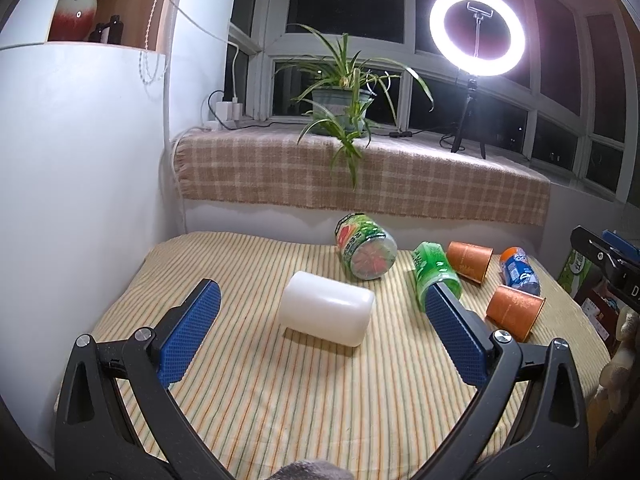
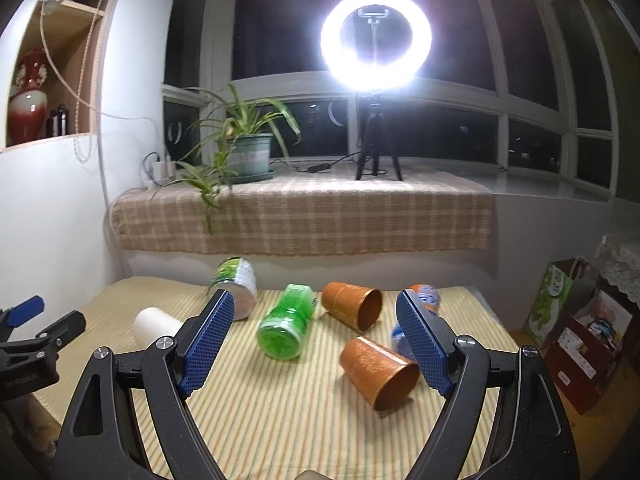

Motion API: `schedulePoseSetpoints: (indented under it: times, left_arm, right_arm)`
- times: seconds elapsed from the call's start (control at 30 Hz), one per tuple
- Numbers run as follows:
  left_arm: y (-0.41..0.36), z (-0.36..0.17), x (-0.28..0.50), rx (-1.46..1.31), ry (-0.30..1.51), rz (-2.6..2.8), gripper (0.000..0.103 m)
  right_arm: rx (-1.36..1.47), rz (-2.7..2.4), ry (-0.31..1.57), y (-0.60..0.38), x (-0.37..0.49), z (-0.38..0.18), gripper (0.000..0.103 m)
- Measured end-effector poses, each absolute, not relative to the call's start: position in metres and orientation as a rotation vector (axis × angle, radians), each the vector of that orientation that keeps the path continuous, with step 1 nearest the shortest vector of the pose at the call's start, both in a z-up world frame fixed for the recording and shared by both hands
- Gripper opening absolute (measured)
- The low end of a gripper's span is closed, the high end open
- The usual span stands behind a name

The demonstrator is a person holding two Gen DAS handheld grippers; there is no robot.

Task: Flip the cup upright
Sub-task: 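Move the right tool down over the white cup lying on its side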

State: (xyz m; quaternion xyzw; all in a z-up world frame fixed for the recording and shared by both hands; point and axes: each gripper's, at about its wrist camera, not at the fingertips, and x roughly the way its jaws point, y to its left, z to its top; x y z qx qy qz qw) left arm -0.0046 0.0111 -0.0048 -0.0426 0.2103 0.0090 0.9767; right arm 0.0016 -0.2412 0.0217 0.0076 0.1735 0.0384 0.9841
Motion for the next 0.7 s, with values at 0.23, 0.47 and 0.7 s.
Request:
schedulePoseSetpoints:
  times: [0.23,0.47,0.7]
  left_arm:
    - [0.029,-0.015,-0.008,-0.105,0.468,0.054,0.103]
    - [0.055,-0.027,-0.017,-0.138,0.512,0.104,0.103]
    - [0.079,-0.035,-0.030,-0.178,0.535,0.155,0.103]
  right_arm:
    - [-0.036,0.253,0.439,-0.215,0.029,0.013,0.083]
    - [-0.184,0.450,0.550,-0.170,0.057,-0.001,0.083]
    - [-0.280,0.630,0.705,-0.125,0.091,-0.020,0.083]
